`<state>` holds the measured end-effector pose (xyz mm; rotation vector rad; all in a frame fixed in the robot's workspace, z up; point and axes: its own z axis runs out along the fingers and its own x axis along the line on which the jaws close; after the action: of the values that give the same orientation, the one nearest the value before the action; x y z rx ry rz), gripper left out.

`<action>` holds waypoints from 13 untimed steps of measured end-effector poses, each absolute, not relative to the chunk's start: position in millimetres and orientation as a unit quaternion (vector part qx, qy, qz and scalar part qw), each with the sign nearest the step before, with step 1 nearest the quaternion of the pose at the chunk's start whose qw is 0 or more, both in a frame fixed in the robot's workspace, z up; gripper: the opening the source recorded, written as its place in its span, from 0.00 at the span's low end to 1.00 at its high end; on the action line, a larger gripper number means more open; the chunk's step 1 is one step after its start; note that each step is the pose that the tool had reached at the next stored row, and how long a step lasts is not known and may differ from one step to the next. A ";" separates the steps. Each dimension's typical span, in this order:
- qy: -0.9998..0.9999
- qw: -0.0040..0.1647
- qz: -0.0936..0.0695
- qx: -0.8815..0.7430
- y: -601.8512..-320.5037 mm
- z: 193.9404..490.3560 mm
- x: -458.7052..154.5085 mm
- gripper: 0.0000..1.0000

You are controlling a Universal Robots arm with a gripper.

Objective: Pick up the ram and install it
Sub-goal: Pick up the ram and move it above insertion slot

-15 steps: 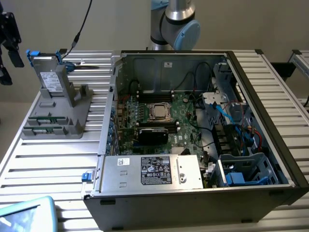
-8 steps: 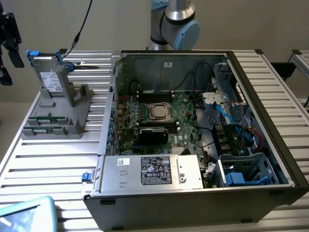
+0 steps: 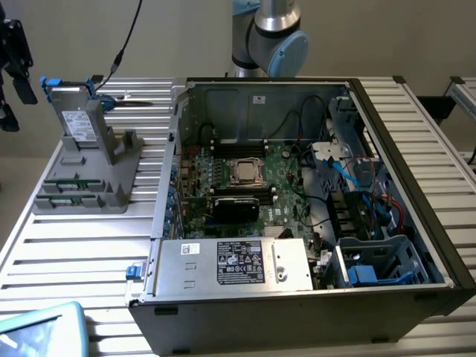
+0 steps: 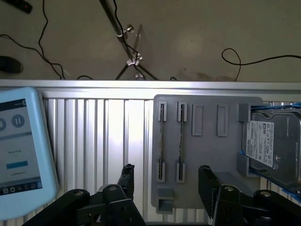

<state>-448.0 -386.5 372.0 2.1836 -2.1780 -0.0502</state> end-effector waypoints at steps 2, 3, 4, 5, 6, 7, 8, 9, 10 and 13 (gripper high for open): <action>-0.706 0.029 -0.016 0.708 -386.5 372.0 -448.0 0.69; -0.706 0.029 -0.016 0.708 -386.5 372.0 -448.0 0.74; -0.706 0.029 -0.016 0.708 -386.5 372.0 -448.0 0.74; -0.706 0.029 -0.016 0.708 -386.5 372.0 -448.0 0.74; -0.706 0.029 -0.016 0.708 -386.5 372.0 -448.0 0.80; -0.706 0.029 -0.016 0.708 -386.5 372.0 -448.0 0.80; -0.706 0.029 -0.016 0.708 -386.5 372.0 -448.0 0.80; -0.706 0.029 -0.016 0.708 -386.5 372.0 -448.0 0.80; -0.706 0.029 -0.016 0.708 -386.5 372.0 -448.0 0.80; -0.706 0.029 -0.016 0.708 -386.5 372.0 -448.0 0.80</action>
<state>-448.0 -386.5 372.0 2.1835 -2.1780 -0.0503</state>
